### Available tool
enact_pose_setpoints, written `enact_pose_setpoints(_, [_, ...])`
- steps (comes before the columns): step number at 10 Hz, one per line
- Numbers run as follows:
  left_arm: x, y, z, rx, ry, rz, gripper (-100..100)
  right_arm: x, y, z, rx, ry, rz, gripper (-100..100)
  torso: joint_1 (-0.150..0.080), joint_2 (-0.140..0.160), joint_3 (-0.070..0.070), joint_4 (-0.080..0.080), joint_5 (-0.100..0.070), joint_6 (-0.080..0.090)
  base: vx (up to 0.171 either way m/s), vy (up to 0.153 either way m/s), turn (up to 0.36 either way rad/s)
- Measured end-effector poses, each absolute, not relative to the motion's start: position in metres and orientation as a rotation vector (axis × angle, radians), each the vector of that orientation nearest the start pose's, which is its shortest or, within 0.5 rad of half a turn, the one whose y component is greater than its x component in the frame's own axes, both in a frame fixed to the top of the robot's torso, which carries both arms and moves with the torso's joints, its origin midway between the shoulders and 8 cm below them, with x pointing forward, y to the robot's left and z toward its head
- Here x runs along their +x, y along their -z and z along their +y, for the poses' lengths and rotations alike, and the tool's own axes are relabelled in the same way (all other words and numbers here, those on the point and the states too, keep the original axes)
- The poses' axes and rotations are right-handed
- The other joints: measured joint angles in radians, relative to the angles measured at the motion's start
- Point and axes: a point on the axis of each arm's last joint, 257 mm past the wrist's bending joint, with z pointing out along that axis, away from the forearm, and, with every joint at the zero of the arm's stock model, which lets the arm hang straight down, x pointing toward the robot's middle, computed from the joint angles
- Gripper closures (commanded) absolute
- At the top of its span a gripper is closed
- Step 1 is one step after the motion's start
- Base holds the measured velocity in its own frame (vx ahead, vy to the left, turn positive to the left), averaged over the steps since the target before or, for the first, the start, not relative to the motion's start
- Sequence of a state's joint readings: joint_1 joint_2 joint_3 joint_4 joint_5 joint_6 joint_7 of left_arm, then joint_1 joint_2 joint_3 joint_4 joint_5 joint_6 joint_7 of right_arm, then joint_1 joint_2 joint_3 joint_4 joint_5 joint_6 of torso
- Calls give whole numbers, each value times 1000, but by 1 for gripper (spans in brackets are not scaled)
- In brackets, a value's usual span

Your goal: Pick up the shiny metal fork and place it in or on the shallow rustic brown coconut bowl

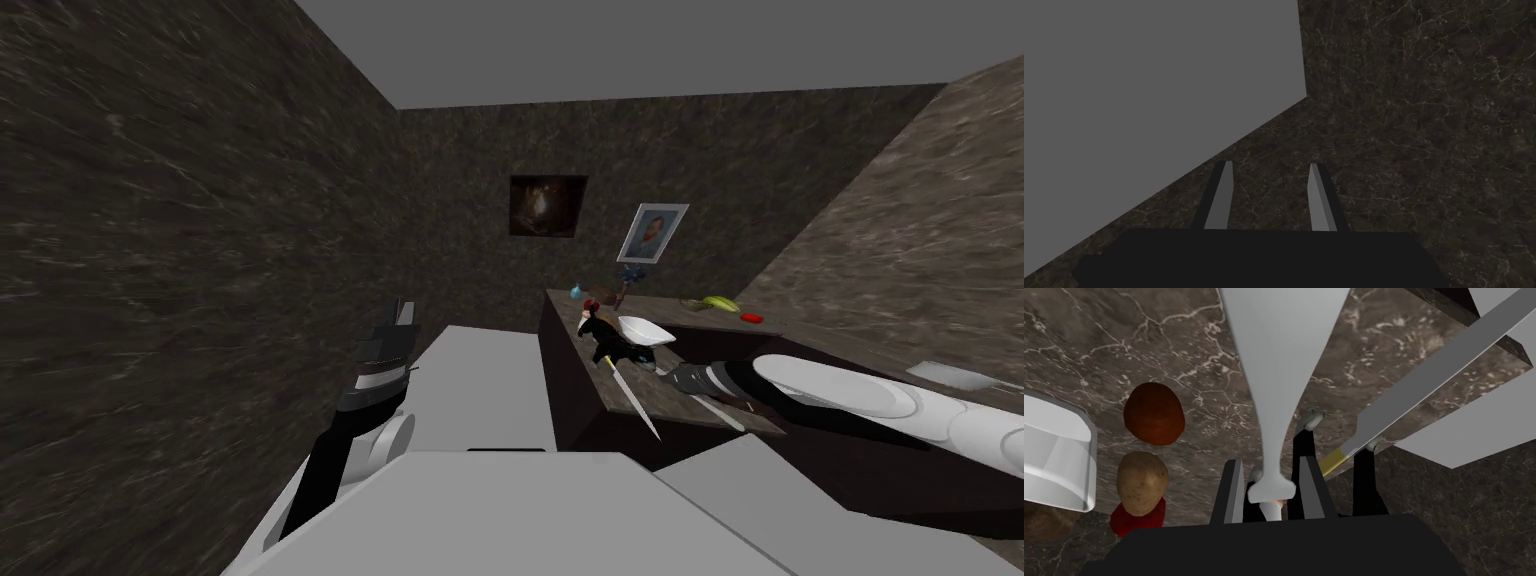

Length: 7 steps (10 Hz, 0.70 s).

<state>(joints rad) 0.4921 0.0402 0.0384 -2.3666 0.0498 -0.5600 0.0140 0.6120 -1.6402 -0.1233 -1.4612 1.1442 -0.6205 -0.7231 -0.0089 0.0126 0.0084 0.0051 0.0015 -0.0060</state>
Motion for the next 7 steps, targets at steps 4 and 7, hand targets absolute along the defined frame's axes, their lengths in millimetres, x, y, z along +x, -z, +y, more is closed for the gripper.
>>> enact_pose_setpoints(4, [312, -76, 284, -531, 1349, 505, 0, 331, 212, -641, -344, 229, 2524, 100, -12, -7, -4, -2, -3, 3, -140, -188, 252])
enact_pose_setpoints(7, [312, -76, 284, -531, 1349, 505, 0, 321, 216, -665, -248, 272, 2521, 100, -13, -12, -7, -2, -4, 4, -86, -185, 232])
